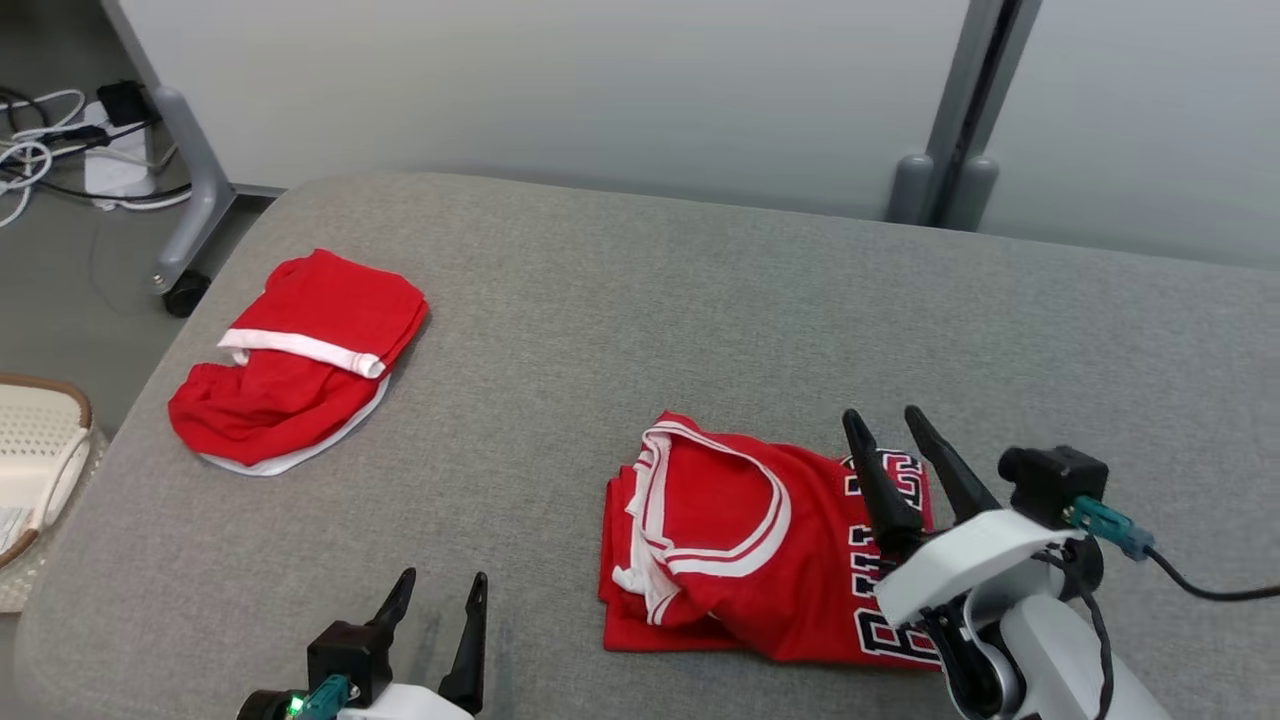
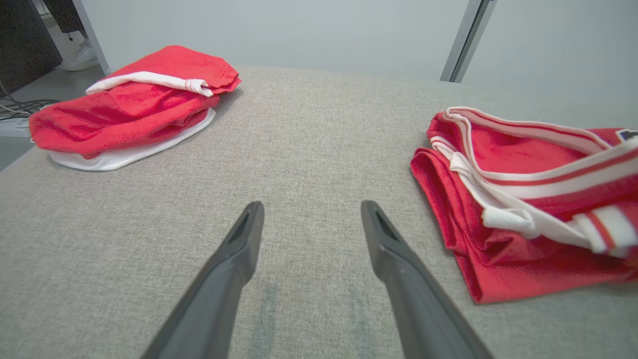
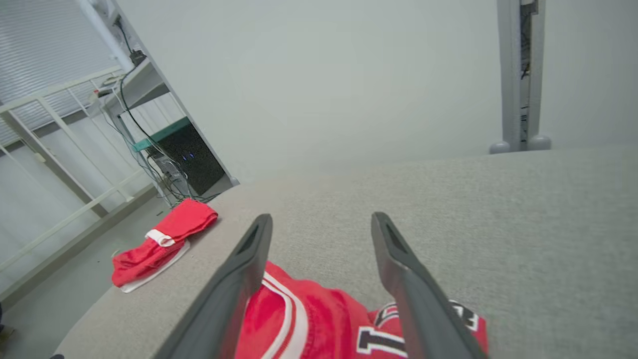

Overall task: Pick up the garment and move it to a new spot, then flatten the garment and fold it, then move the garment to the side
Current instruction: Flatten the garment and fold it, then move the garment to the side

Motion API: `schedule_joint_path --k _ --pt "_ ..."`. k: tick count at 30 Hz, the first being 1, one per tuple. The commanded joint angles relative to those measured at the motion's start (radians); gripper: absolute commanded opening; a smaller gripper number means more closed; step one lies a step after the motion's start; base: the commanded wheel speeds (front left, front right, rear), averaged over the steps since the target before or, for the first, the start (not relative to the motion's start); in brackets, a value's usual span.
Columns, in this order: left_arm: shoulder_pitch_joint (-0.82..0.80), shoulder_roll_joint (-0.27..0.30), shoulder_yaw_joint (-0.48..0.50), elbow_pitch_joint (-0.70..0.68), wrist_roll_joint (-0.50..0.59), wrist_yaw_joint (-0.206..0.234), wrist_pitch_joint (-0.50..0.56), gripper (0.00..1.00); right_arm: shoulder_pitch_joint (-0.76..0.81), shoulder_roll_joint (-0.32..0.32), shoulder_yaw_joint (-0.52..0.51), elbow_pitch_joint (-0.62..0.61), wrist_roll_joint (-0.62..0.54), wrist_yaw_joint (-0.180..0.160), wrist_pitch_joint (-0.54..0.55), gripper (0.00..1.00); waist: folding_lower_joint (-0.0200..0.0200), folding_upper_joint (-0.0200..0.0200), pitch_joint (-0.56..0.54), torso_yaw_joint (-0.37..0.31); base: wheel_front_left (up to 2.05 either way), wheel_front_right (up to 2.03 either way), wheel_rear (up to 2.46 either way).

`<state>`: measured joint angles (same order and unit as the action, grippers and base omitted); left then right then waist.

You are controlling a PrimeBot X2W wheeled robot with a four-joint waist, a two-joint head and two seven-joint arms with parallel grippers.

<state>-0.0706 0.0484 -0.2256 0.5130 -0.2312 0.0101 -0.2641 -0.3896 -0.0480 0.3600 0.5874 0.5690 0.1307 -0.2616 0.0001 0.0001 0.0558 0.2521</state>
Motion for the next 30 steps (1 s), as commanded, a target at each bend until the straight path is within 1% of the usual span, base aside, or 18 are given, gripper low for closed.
schedule_joint_path --k 1,4,9,13,19,23,30 --pt "-0.01 0.005 0.008 -0.005 -0.004 0.006 0.0 1.0 0.028 -0.005 -0.023 -0.013 -0.03 0.0 -0.004 1.0 -0.0001 -0.0001 -0.006 -0.03 0.0 0.0 0.0" --pt "-0.01 0.005 0.014 -0.006 -0.005 0.006 0.0 1.0 0.074 -0.006 -0.077 -0.018 -0.085 0.0 -0.004 1.0 -0.0001 -0.0001 -0.009 -0.053 0.0 0.0 0.0" --pt "0.004 0.005 0.036 -0.012 -0.004 0.011 0.0 1.0 0.151 -0.006 -0.204 -0.042 -0.185 0.0 -0.004 1.0 -0.0001 -0.0001 -0.018 -0.085 0.0 0.0 0.0" --pt "0.02 0.004 0.06 -0.016 0.007 0.014 0.0 1.0 0.197 -0.007 -0.261 -0.061 -0.264 0.0 -0.004 1.0 -0.0001 -0.0001 -0.026 -0.114 0.0 0.0 0.0" --pt "0.052 0.004 0.102 -0.035 0.025 0.023 0.0 1.0 0.253 -0.007 -0.346 -0.088 -0.329 0.0 -0.004 1.0 -0.0001 -0.0001 -0.052 -0.159 0.0 0.0 0.0" --pt "0.074 0.004 0.13 -0.05 0.049 0.024 0.0 1.0 0.285 -0.005 -0.376 -0.098 -0.351 0.0 -0.004 1.0 -0.0001 -0.0001 -0.064 -0.187 0.0 0.0 0.0" --pt "0.12 0.004 0.164 -0.099 0.1 0.018 0.0 1.0 0.321 -0.006 -0.372 -0.1 -0.378 0.0 -0.004 1.0 -0.0001 -0.0001 -0.085 -0.229 0.0 0.0 0.0"
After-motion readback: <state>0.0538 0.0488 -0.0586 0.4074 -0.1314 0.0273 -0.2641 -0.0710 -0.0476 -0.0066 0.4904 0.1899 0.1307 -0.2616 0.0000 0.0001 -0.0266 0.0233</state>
